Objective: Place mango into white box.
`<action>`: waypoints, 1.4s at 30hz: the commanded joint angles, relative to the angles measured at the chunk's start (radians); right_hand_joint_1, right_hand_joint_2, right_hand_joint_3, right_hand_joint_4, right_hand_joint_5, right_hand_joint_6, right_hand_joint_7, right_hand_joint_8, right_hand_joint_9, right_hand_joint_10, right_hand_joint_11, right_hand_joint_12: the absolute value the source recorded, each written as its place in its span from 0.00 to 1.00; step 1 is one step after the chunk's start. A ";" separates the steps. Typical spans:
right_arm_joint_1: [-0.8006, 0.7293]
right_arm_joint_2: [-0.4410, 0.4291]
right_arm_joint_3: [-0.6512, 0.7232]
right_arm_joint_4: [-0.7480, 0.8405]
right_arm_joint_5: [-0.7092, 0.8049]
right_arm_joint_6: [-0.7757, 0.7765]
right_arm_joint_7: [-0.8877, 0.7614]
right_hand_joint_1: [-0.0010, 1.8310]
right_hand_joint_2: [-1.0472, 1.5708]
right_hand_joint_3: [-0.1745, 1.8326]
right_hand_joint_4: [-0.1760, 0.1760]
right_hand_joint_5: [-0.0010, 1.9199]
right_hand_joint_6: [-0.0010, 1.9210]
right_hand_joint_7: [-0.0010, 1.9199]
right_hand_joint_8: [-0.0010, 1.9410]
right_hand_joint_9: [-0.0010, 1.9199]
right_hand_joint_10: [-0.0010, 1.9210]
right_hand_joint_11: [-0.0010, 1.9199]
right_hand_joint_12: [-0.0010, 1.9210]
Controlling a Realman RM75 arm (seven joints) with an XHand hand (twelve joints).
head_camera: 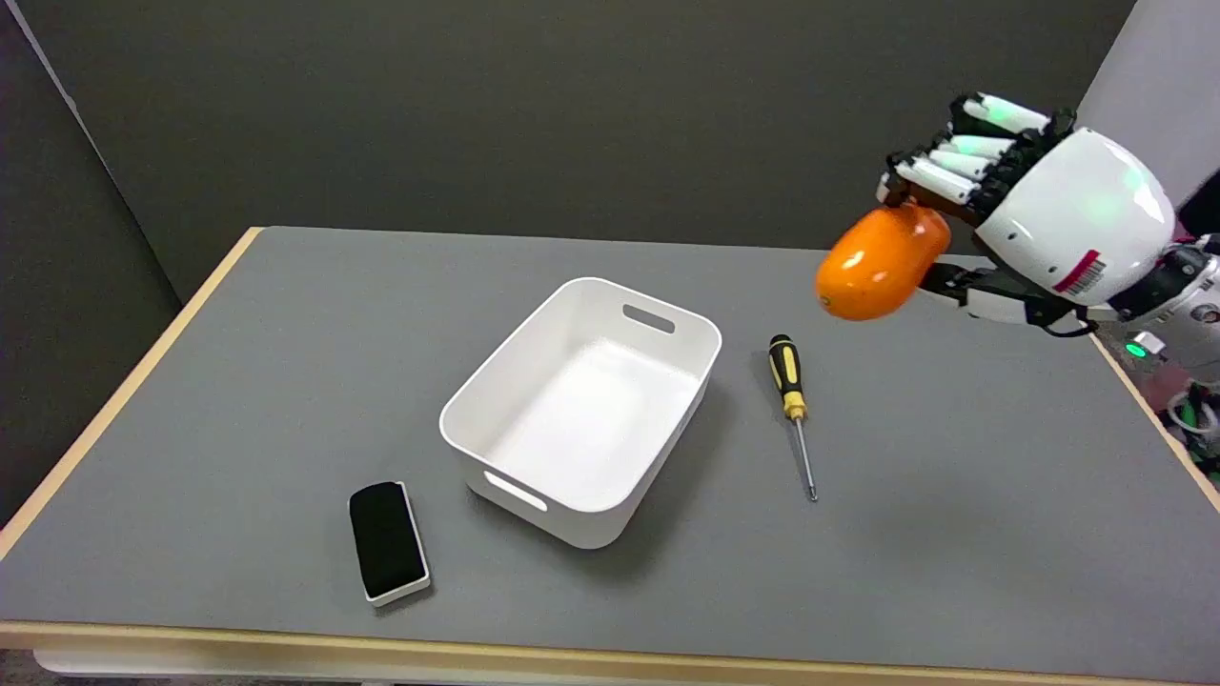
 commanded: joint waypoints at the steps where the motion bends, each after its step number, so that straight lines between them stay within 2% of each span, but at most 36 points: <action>1: 0.477 -0.079 -0.605 -0.097 0.052 0.074 -0.073 0.63 0.80 0.30 0.38 0.34 0.77 0.44 0.75 0.39 0.66 0.16 0.90; 9: 0.699 -0.094 -0.948 -0.283 0.034 0.048 -0.062 0.64 0.80 0.30 0.33 0.34 0.76 0.45 0.72 0.40 0.67 0.22 0.92; 13: 0.786 -0.157 -1.066 -0.386 0.034 0.050 -0.062 0.64 0.79 0.31 0.33 0.34 0.76 0.45 0.73 0.41 0.67 0.23 0.92; 20: 0.910 -0.279 -1.100 -0.618 -0.010 0.046 -0.045 0.64 0.80 0.30 0.33 0.34 0.76 0.45 0.73 0.41 0.67 0.22 0.93; 28: 1.042 -0.293 -1.147 -0.811 -0.052 0.004 -0.025 0.64 0.79 0.31 0.34 0.35 0.76 0.45 0.72 0.41 0.67 0.24 0.92; 30: 1.059 -0.295 -1.155 -0.862 -0.053 0.004 -0.008 0.64 0.77 0.37 0.33 0.35 0.77 0.46 0.73 0.40 0.70 0.23 0.94; 31: 1.060 -0.294 -1.152 -0.874 -0.053 0.006 0.003 0.65 0.76 0.39 0.33 0.36 0.77 0.47 0.73 0.39 0.71 0.23 0.95; 32: 1.049 -0.315 -1.193 -0.793 -0.028 0.060 0.062 0.65 0.76 0.39 0.33 0.36 0.77 0.47 0.73 0.39 0.71 0.23 0.95; 33: 1.044 -0.311 -1.188 -0.798 -0.028 0.062 0.067 0.65 0.76 0.39 0.33 0.36 0.77 0.47 0.73 0.39 0.71 0.23 0.95; 34: 1.042 -0.280 -1.143 -0.882 -0.052 0.016 0.028 0.65 0.76 0.39 0.34 0.36 0.77 0.47 0.73 0.39 0.71 0.23 0.95; 39: 0.970 -0.241 -1.121 -0.888 -0.009 0.007 0.111 0.65 0.76 0.39 0.34 0.36 0.77 0.47 0.73 0.40 0.71 0.23 0.95; 41: 0.939 -0.224 -1.110 -0.890 0.032 -0.012 0.155 0.64 0.80 0.29 0.36 0.34 0.77 0.45 0.72 0.40 0.68 0.19 0.94; 42: 0.932 -0.212 -1.109 -0.890 0.052 -0.017 0.162 0.60 0.75 0.39 0.44 0.30 0.67 0.41 0.64 0.36 0.66 0.16 0.90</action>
